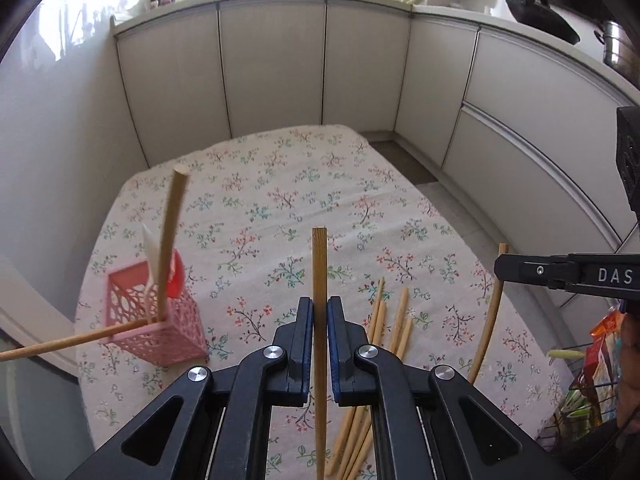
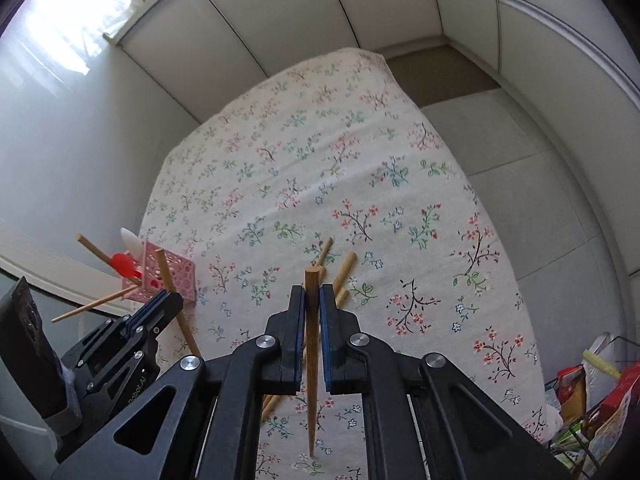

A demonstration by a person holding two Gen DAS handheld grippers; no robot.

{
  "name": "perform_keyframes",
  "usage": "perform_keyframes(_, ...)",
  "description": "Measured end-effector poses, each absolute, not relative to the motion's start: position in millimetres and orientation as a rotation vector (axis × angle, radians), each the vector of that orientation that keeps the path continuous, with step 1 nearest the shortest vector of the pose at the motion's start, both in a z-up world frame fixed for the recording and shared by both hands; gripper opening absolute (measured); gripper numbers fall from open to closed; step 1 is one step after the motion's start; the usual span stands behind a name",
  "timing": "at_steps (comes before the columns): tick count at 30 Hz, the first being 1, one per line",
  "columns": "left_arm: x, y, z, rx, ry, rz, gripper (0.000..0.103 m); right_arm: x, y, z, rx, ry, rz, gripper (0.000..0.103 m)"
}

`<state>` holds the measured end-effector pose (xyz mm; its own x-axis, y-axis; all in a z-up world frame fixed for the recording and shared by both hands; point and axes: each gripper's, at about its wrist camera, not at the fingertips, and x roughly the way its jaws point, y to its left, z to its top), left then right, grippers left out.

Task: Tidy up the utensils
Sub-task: 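Lift the held chopsticks toward the pink holder with both tools, then lower the left tool's chopstick into the pink holder while the right tool drops its chopstick in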

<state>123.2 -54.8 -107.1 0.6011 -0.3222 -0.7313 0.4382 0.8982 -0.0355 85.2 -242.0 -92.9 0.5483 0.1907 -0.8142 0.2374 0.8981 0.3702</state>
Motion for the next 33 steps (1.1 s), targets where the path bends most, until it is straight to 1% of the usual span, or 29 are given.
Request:
perform_keyframes(8, 96, -18, -51, 0.077, 0.646, -0.427, 0.007, 77, -231, -59, 0.465, 0.894, -0.002, 0.007)
perform_keyframes(14, 81, 15, -7, -0.013, 0.486, -0.398, 0.007, 73, -218, -33, 0.439, 0.814, 0.024, 0.007)
perform_keyframes(19, 71, 47, 21, -0.098, 0.265, -0.237, 0.007, 75, -208, -24, 0.433, 0.781, 0.044, 0.007)
perform_keyframes(23, 82, 64, 17, -0.128, 0.156, -0.124, 0.007, 80, -201, -26, 0.439, 0.782, 0.058, 0.007)
perform_keyframes(33, 132, 51, -23, -0.081, 0.065, -0.035, 0.007, 90, -194, -30, 0.453, 0.779, 0.085, 0.007)
